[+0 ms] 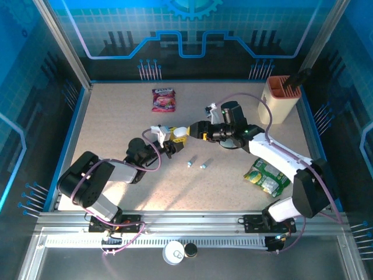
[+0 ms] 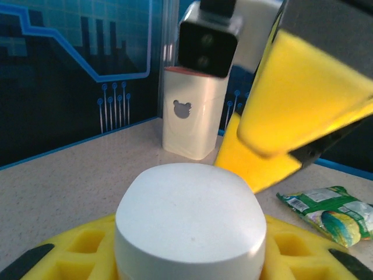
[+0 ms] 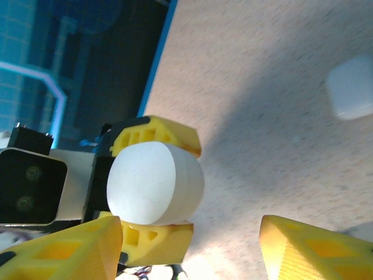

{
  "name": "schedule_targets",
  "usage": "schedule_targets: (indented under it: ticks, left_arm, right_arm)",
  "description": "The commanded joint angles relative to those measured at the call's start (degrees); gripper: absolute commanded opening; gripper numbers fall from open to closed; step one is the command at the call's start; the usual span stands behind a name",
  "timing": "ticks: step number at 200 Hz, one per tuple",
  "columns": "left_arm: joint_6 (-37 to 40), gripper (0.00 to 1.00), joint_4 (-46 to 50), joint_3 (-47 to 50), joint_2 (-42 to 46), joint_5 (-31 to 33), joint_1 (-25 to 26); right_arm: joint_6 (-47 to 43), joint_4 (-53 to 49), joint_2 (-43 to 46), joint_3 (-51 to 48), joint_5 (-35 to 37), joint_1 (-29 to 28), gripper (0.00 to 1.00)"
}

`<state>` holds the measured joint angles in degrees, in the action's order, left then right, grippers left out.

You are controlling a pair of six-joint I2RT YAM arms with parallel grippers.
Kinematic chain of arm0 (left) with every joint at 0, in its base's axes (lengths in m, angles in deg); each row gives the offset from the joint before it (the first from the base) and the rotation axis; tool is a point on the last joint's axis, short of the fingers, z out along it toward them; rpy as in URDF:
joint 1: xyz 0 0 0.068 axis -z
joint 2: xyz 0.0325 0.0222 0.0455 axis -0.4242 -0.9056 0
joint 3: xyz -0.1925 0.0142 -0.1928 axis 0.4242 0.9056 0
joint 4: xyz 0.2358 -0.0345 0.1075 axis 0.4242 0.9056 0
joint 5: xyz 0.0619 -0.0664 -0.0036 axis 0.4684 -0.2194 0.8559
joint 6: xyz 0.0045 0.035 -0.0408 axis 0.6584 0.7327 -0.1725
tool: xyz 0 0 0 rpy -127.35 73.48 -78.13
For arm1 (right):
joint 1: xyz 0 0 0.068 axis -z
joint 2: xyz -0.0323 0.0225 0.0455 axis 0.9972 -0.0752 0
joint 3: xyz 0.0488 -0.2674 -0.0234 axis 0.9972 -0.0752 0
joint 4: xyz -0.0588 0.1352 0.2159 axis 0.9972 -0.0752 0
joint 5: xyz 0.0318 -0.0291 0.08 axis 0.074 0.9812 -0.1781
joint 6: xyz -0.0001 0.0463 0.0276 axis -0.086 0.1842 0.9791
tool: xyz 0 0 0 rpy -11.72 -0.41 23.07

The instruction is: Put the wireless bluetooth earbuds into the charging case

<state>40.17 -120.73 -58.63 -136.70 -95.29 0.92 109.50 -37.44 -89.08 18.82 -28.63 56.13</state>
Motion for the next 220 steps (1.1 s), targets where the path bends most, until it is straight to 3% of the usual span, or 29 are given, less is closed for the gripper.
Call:
schedule_targets:
  ticks: [1, 31, 56, 91, 109, 128, 147, 177, 220]
  left_arm:
    - [0.0, 0.19, -2.2, -1.6, 1.4, -4.6, 0.5]
    - [0.4, 0.19, -2.2, -2.2, 1.1, -5.3, 0.7]
    - [0.7, 0.20, -2.2, -2.3, 1.2, -6.0, 1.0]
    - [1.7, 0.23, -2.2, -1.3, 1.6, -5.2, 1.0]
    - [2.5, 0.34, -2.2, -0.6, 1.7, -5.0, 1.0]
    - [2.8, 0.64, -2.2, 0.2, 1.9, -4.5, 1.0]
    - [4.2, 0.82, -2.2, 1.5, 2.1, -3.1, 1.0]
    - [5.1, 0.91, -2.1, 4.4, 3.6, -1.2, 1.0]
    - [5.8, 0.94, 2.5, 7.1, 6.3, -1.9, 1.0]
  right_arm:
    - [8.5, 13.1, -1.9, -1.8, -10.4, -0.1, 0.63]
    - [16.0, 24.5, -3.8, -4.7, -13.2, -0.2, 0.59]
    - [18.3, 27.4, -5.2, -5.3, -13.9, -0.3, 0.45]
    - [15.7, 23.4, -4.5, -5.1, -12.1, -0.3, 0.23]
    - [14.4, 21.6, -4.0, -5.2, -10.7, -0.2, 0.20]
    - [13.5, 21.4, -3.2, -6.2, -8.6, 0.7, 0.20]
    - [11.1, 19.4, -2.8, -7.6, -5.5, 2.6, 0.20]
    - [2.1, 8.5, -4.4, -6.7, 2.5, 5.0, 0.19]
    - [-8.9, -0.8, -11.4, -0.7, 11.9, 5.0, 0.21]
